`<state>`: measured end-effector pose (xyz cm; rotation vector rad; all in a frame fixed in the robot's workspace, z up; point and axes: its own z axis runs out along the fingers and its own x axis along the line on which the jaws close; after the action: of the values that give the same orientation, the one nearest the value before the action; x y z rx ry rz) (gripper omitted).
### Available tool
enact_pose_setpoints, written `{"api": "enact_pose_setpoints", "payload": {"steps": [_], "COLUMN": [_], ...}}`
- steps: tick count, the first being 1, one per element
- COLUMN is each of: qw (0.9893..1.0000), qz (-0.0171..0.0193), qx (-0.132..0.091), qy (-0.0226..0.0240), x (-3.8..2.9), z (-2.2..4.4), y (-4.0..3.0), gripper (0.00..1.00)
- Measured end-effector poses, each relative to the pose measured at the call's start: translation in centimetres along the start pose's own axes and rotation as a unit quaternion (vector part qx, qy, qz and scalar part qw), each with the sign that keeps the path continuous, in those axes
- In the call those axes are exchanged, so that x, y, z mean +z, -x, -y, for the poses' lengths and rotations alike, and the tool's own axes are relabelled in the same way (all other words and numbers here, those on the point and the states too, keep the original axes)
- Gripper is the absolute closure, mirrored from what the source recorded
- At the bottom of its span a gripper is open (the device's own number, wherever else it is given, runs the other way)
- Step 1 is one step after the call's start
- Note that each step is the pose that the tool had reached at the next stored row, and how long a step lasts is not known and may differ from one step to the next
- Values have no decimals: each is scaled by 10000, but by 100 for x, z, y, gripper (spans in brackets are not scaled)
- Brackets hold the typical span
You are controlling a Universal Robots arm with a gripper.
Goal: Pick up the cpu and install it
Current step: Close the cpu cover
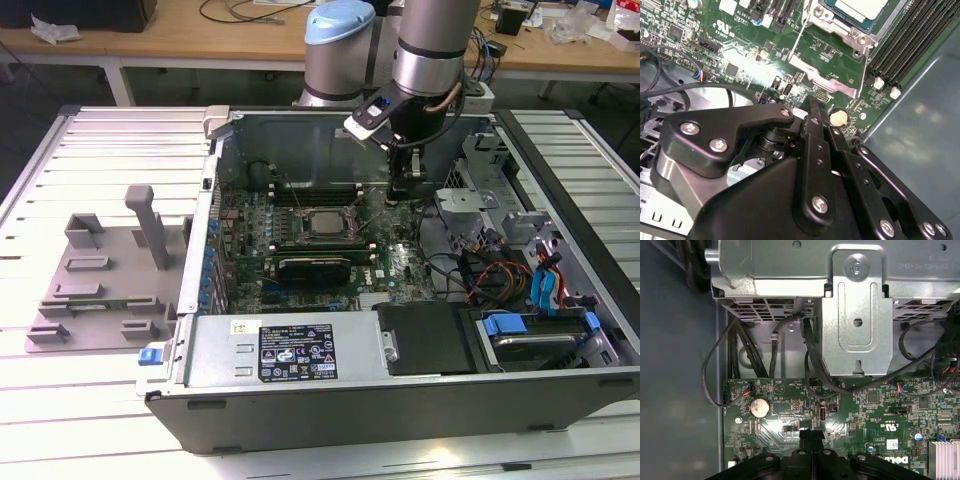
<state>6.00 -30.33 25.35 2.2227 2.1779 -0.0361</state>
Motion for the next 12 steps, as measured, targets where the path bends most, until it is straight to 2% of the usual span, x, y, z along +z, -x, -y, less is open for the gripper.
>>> {"api": "enact_pose_setpoints", "payload": {"steps": [3,6,8,10,12], "qw": [10000,10000,10000,10000,10000], "qz": [-2,-1,-1,-1,-1], "qx": [-1,0,0,0,0], "qy": [0,0,0,0,0], "x": [2,1,1,0,0], "z": [8,106,227,390,476], "y": [0,2,4,8,10], "gripper": [89,89,89,89,89]}}
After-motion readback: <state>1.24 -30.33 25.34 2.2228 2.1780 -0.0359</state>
